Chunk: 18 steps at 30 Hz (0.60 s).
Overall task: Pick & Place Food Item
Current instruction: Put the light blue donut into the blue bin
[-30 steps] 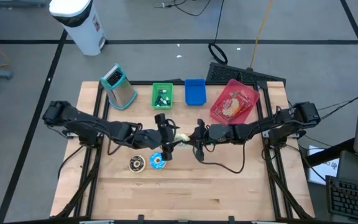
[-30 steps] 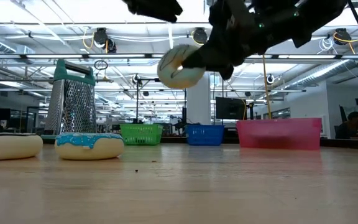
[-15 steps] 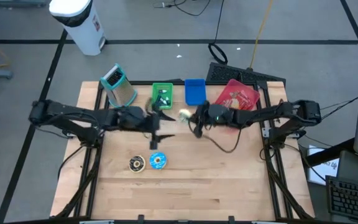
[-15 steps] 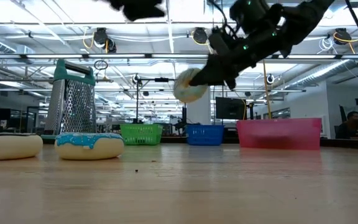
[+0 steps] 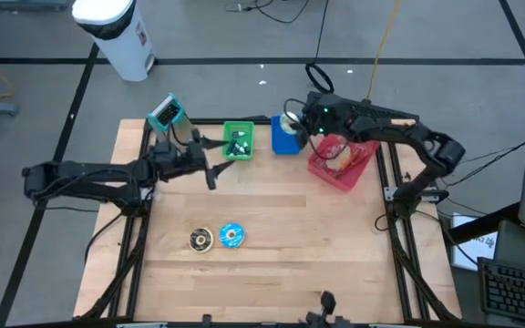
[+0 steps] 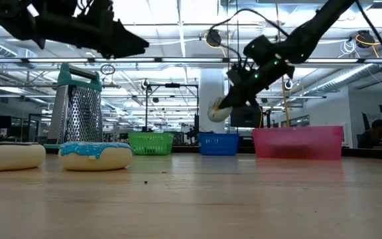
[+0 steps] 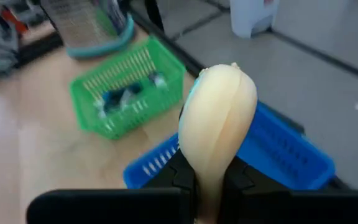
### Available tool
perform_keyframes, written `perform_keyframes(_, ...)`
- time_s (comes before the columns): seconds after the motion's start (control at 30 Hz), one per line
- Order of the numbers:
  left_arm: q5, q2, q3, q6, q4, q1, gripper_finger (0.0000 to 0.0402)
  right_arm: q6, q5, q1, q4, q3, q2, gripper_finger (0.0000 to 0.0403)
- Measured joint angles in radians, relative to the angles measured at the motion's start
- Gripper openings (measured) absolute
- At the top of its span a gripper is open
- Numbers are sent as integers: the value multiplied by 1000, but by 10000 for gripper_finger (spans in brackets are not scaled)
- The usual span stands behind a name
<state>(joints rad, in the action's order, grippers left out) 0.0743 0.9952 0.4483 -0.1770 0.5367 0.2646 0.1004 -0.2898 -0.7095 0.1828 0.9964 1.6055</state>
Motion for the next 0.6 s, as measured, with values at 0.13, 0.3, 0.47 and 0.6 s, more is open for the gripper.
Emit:
perform_keyframes(0.13, 11, 0, -20, -5, 21, 51, 279, -19, -5, -22, -9, 40, 93, 16)
perform_keyframes(0.3, 4, 0, -21, 2, 12, 90, 281, -39, -2, -26, -13, 90, 180, 16)
perform_keyframes(0.47, -15, 0, -21, 3, -30, 101, 283, -40, 2, -45, -8, 106, 209, 16)
perform_keyframes(0.6, -32, 0, -21, 2, -39, 101, 283, -41, 5, -54, -24, 105, 227, 20)
